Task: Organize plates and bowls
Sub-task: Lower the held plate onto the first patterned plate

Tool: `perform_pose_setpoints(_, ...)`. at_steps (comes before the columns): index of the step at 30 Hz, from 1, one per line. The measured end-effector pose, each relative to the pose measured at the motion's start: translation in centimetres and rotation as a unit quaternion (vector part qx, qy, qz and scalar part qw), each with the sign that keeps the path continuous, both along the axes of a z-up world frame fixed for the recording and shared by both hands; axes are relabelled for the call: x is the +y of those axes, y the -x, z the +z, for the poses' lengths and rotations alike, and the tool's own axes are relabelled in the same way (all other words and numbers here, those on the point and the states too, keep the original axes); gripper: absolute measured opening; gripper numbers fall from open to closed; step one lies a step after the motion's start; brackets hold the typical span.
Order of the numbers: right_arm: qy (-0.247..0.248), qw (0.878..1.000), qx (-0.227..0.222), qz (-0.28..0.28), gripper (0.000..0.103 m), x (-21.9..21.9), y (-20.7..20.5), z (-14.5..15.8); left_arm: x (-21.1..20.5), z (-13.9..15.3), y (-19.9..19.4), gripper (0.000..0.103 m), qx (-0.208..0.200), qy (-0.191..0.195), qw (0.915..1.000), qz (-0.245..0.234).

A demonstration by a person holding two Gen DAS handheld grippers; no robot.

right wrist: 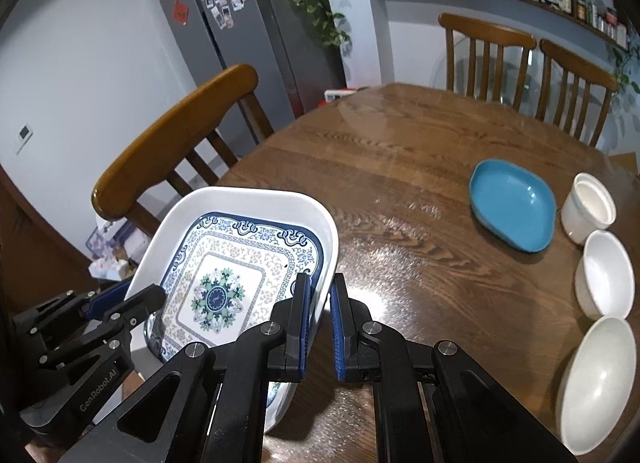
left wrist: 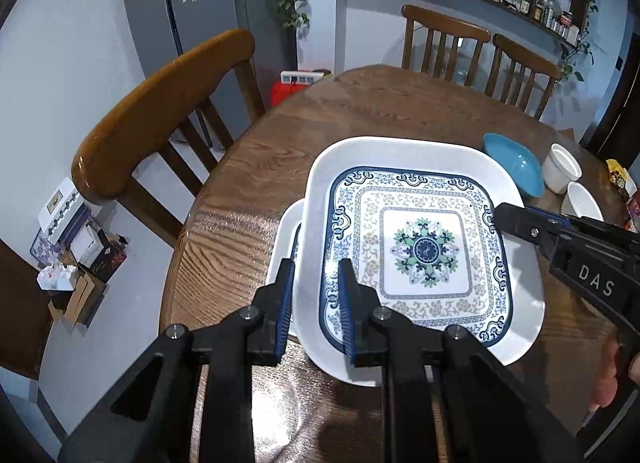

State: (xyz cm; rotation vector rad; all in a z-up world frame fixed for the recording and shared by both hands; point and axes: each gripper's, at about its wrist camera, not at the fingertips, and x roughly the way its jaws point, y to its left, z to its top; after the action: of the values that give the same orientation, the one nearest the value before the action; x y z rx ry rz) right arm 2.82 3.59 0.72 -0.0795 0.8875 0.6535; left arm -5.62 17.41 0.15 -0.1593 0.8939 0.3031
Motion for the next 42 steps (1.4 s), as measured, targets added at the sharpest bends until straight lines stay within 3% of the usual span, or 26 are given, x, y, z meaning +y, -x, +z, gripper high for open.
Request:
perform_pose_setpoints(13, 0.023, 0.999, 0.044, 0.014, 0.012, 2.4, -1.5, -3.8, 1.9, -3.4, -0.8, 0.018, 0.042, 0.018, 0.9988, 0.019)
perform_pose_setpoints(42, 0.048, 0.997, 0.061, 0.013, 0.012, 4.0, -2.7, -5.9, 3.2, -5.8, -2.9, 0.018, 0.073, 0.018, 0.9971, 0.016)
